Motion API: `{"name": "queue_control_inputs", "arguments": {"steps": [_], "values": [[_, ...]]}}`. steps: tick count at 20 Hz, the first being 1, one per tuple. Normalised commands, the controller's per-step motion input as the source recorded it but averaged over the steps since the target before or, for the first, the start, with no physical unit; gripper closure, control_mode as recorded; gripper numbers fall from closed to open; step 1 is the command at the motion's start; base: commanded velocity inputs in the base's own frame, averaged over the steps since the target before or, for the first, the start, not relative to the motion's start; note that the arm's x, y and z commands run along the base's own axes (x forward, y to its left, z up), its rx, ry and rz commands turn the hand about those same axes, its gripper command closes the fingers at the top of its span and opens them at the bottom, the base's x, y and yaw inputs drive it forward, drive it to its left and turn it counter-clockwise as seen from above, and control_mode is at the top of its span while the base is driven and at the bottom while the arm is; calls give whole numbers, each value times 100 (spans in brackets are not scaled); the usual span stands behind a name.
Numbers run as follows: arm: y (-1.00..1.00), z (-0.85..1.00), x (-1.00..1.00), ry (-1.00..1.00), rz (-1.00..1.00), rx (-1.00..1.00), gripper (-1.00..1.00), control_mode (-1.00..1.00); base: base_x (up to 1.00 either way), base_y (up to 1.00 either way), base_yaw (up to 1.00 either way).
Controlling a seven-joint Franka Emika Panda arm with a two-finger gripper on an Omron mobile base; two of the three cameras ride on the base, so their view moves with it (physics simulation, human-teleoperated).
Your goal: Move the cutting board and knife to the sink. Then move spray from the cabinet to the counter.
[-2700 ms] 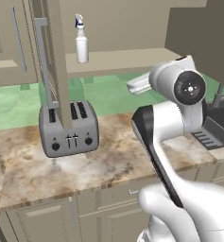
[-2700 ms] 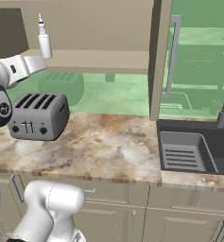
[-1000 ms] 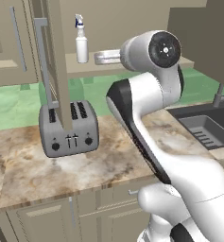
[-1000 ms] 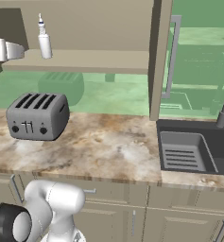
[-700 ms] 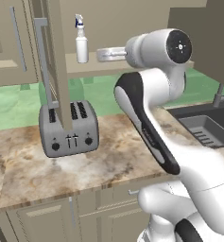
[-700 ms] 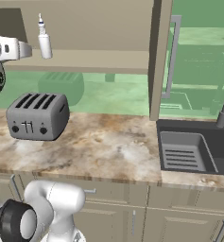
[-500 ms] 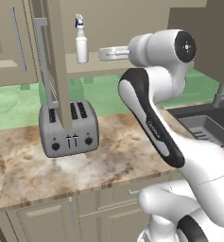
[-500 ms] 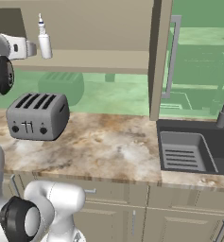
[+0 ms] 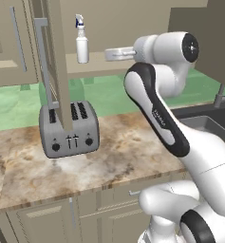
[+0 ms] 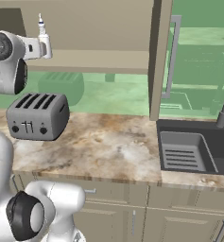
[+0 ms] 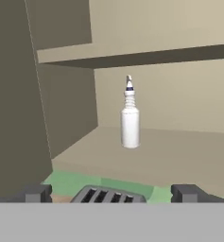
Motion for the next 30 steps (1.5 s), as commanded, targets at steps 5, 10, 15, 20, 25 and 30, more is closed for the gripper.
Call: {"name": "queue_control_inputs", "arguments": {"steps": [5, 10, 15, 20, 25, 30], "values": [[-19, 0, 40, 0, 0, 0, -100, -100, 0, 0, 0], [-2, 0, 43, 1, 0, 0, -100, -100, 0, 0, 0], [0, 0, 43, 1, 0, 0, -100, -100, 0, 0, 0], [0, 0, 47, 2, 0, 0, -100, -100, 0, 0, 0], [2, 1, 48, 5, 0, -1, -100, -100, 0, 0, 0], [11, 1, 46, 7, 0, -1, -100, -100, 0, 0, 0]]}}
